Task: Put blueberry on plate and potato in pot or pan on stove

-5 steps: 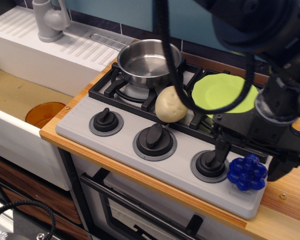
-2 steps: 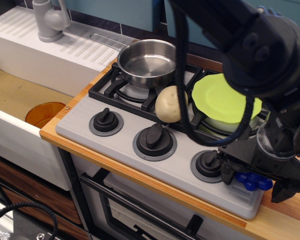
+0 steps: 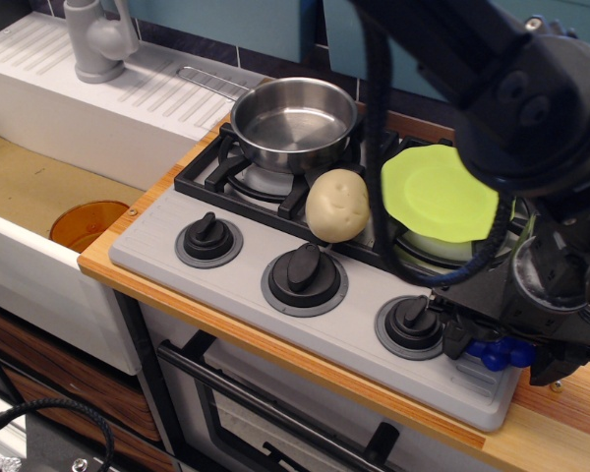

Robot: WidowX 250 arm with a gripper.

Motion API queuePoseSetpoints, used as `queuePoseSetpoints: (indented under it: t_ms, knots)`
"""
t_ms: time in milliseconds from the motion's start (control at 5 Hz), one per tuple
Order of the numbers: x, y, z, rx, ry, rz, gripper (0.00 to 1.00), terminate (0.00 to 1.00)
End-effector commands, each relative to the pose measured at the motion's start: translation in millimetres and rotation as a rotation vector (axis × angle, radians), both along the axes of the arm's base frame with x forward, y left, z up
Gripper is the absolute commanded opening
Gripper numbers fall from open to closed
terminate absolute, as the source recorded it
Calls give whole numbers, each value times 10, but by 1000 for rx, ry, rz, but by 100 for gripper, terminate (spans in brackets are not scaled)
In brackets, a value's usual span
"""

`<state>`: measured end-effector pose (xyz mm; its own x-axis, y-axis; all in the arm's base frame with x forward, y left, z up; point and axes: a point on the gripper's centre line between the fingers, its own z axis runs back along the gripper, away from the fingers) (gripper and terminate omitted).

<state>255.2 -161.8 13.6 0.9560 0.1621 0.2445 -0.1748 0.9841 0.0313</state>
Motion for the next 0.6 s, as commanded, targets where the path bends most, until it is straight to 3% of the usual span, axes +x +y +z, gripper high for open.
queuePoseSetpoints:
  t_ms: [0,400]
  knots:
    - [-13,10,235,-5,47,12,0,0]
    - [142,321,801,25,134,-27,0,0]
